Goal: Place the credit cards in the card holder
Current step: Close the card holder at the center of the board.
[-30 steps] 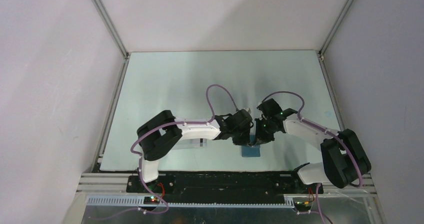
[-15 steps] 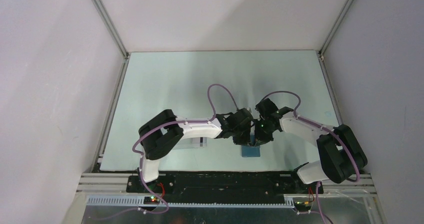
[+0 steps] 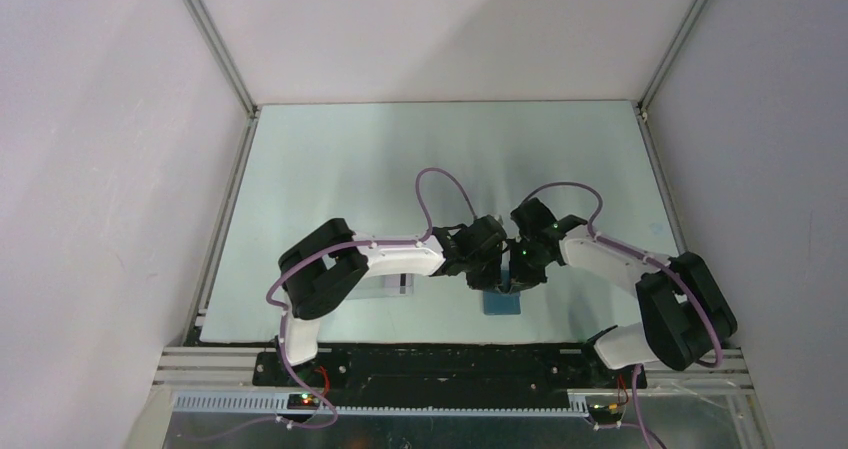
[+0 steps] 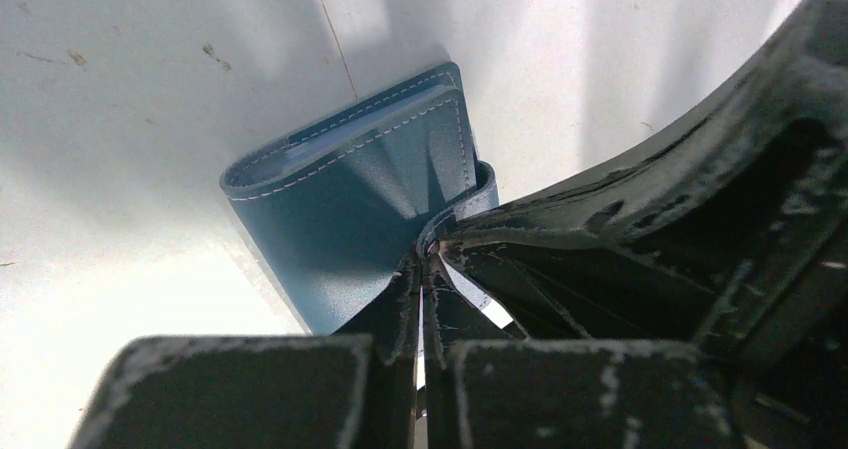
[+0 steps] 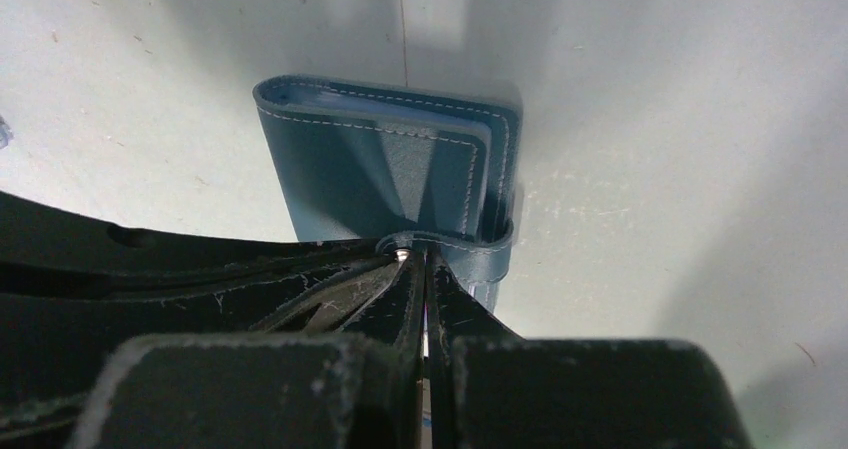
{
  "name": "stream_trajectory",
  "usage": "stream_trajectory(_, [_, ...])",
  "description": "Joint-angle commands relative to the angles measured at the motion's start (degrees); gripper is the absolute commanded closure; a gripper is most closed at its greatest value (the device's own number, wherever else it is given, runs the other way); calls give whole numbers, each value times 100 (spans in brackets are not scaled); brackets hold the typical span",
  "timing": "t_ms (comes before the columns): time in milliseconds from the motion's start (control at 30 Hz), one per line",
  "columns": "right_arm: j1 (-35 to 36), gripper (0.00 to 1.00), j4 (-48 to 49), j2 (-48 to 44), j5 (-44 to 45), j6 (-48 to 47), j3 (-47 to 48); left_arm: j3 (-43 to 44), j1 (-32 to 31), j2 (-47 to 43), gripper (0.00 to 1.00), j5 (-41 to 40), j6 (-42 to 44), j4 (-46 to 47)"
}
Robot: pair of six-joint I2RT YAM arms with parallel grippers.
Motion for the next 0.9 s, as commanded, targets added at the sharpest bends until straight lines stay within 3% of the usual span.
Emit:
stream_trajectory(0, [-213, 100, 362, -525, -90, -97, -100, 30, 90, -84, 100, -449, 233, -182])
stream_trajectory(200, [-330, 100, 344, -1235, -214, -168, -46, 163, 105, -227, 100, -330, 345, -184])
stream_trajectory(867, [-244, 100, 141, -947, -124, -230, -38, 268, 107, -357, 100, -349, 531, -167])
